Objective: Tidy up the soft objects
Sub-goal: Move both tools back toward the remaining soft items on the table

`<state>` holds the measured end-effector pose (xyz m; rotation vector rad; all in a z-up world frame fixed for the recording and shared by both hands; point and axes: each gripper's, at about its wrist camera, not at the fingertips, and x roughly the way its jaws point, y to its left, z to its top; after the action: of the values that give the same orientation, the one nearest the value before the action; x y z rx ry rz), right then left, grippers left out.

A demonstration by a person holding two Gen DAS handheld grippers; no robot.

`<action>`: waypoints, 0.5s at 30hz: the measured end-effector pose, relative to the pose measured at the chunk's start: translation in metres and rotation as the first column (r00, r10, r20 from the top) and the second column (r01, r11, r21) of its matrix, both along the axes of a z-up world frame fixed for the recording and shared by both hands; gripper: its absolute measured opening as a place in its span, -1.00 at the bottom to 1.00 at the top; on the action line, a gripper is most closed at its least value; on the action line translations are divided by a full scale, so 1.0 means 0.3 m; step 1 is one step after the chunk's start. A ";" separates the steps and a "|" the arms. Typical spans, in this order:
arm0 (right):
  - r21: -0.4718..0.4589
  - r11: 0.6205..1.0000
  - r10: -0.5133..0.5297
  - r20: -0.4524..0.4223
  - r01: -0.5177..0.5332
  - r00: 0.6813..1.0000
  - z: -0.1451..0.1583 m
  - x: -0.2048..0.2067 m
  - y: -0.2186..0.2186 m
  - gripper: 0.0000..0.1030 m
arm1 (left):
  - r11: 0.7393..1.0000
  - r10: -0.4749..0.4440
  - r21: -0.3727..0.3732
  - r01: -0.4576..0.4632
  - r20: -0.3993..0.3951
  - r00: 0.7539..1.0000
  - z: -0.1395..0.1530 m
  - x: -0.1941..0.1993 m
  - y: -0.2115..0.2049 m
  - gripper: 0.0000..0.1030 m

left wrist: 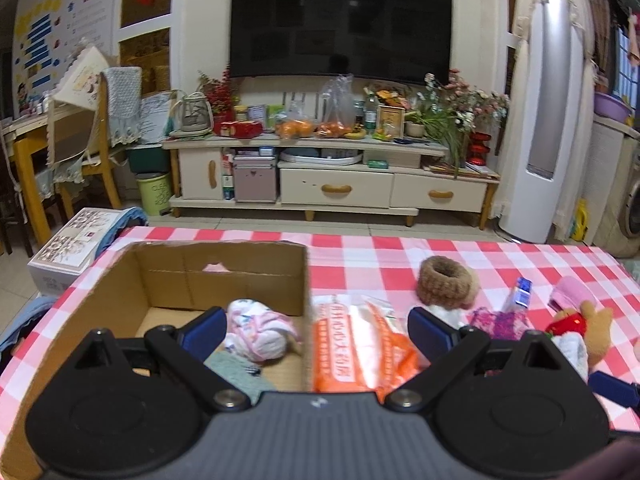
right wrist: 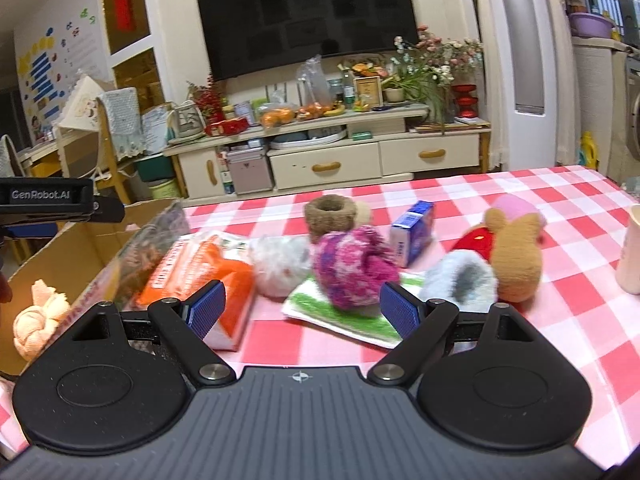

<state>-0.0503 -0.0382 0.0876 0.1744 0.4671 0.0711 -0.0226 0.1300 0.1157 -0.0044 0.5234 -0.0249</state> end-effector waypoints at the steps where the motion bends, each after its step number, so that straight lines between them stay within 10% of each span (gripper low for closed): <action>1: 0.001 1.000 -0.008 -0.001 0.008 1.000 -0.001 -0.002 -0.005 1.00 | 1.000 -0.009 0.004 0.009 0.000 1.000 -0.001 -0.002 -0.011 0.88; 15: 0.017 0.992 -0.128 0.000 0.128 0.992 -0.021 0.003 -0.069 1.00 | 0.994 -0.102 0.041 0.102 -0.006 0.995 -0.026 -0.017 -0.160 0.90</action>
<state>-0.0494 -0.0587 0.0813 0.2210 0.4534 -0.0503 -0.0276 0.0819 0.1078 0.0624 0.5273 -0.1145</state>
